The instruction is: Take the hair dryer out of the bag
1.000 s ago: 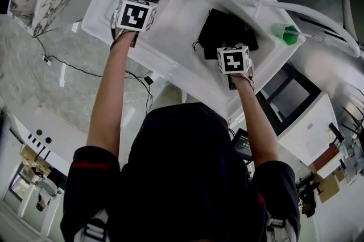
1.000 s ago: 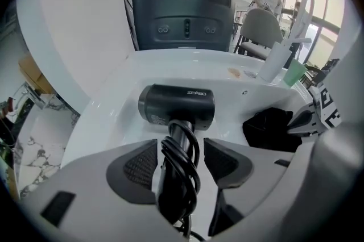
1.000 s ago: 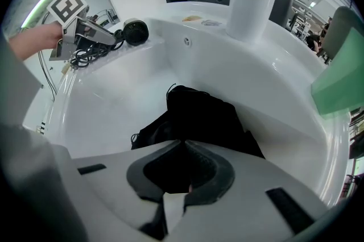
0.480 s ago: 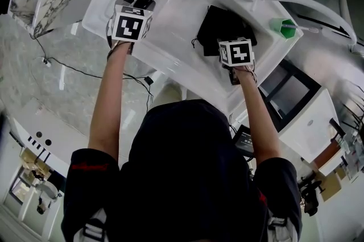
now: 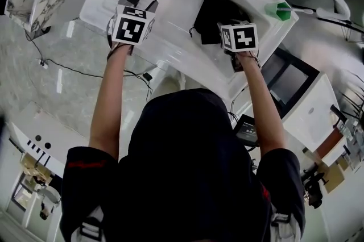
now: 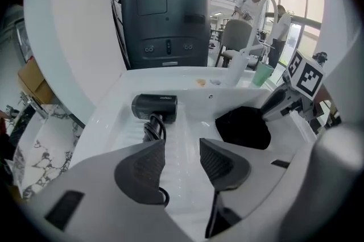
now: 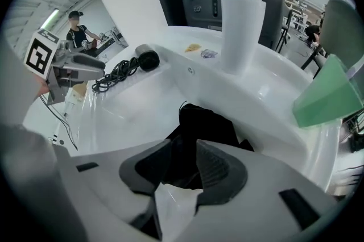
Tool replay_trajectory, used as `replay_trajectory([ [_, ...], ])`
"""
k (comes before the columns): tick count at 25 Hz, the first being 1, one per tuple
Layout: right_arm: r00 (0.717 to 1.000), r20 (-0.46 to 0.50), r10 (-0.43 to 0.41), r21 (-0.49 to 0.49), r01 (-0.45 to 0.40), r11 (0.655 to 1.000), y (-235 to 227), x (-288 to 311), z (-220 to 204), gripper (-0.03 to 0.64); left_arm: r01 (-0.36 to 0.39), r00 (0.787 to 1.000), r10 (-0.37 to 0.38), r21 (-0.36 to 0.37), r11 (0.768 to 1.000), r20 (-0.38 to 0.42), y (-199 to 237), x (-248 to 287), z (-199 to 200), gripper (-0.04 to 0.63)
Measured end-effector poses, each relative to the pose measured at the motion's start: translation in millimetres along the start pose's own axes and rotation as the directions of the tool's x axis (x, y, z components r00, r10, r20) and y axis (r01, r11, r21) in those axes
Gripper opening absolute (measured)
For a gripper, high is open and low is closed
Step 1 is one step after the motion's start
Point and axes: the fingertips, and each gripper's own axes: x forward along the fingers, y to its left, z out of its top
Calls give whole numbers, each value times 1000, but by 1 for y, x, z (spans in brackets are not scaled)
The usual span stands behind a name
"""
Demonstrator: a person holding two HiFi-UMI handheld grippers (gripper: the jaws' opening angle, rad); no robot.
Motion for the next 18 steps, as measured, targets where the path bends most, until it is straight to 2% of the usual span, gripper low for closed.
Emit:
replay_trajectory([
  [2,1000,18,1,-2,0,1000,2,-8,3,143,25,1000,-25,8,1000,3,-9,-5,-3,173],
  [5,999,42,20,-7,-20,1000,8,-18,7,143,50,998,-50,4,999,32,-19,-15,-3,88],
  [8,997,75,32,-1,-32,999,12,-28,11,143,72,996,-72,7,997,50,-27,-23,-4,43],
  [16,984,175,18,-23,-14,1000,25,-57,21,139,116,983,-121,47,992,138,-60,-47,-3,15],
  [18,979,205,9,-26,-3,1000,32,-67,22,103,132,978,-137,41,990,159,-71,-56,-5,15],
])
